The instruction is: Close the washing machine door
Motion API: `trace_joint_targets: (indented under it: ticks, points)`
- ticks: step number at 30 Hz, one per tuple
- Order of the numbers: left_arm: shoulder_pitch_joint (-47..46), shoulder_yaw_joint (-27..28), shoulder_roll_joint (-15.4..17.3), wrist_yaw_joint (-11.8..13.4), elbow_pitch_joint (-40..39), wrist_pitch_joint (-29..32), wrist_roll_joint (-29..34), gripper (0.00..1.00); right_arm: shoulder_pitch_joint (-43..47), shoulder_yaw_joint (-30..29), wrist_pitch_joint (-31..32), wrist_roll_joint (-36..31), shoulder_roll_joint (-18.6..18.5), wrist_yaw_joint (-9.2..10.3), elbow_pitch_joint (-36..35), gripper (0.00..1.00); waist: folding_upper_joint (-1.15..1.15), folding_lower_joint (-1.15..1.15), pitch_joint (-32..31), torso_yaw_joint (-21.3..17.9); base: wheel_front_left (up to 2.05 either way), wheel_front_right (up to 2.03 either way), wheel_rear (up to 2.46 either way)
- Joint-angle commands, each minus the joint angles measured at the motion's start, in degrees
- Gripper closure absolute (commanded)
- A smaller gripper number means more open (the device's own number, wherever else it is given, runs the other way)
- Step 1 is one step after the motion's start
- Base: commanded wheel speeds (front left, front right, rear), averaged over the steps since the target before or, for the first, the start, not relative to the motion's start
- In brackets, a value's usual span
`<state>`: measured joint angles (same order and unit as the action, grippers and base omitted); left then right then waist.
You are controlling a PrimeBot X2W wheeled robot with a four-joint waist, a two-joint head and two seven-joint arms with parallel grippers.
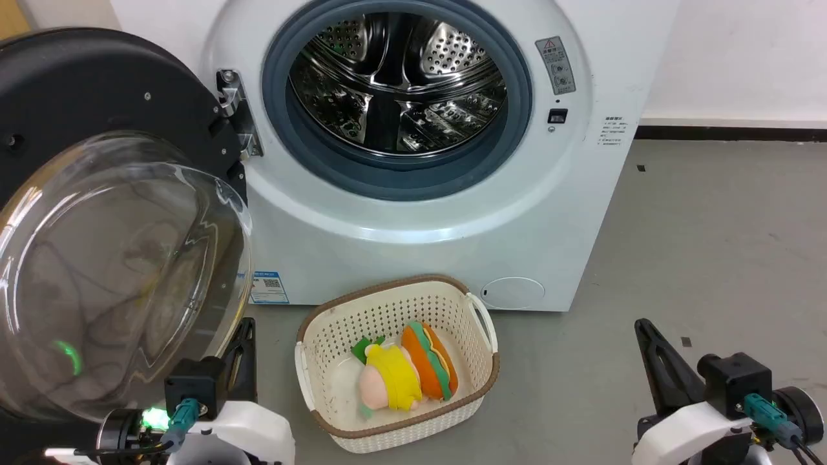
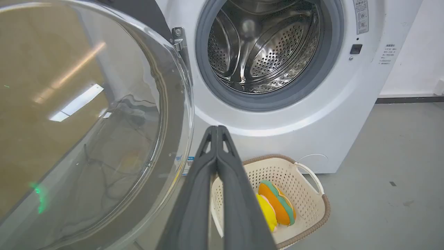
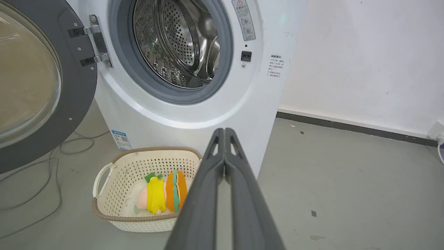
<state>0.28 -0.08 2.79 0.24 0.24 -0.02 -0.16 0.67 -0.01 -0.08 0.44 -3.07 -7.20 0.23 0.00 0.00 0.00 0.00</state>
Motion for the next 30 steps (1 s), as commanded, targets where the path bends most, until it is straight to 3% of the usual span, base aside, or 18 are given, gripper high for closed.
trace_joint_targets:
  ticks: [1,29,30]
  points:
    - [-0.3,0.1,0.1,-0.2,-0.2,0.0,0.2,1.0,-0.7,0.0,0.1,-0.4,0.2,-0.29,-0.2,1.0,0.0,0.0,0.0,0.0,0.0,0.0,0.0]
    - [-0.3,0.1,0.1,-0.2,-0.2,0.0,0.2,1.0,-0.7,0.0,0.1,-0.4,0.2,-0.29,-0.2,1.0,0.0,0.0,0.0,0.0,0.0,0.0,0.0]
    - [0.0,0.0,0.0,0.0,0.0,0.0,0.0,0.0,0.0,0.0,0.0,0.0,0.0,0.03,0.0,0.0,0.0,0.0,0.0,0.0,0.0,0.0,0.0]
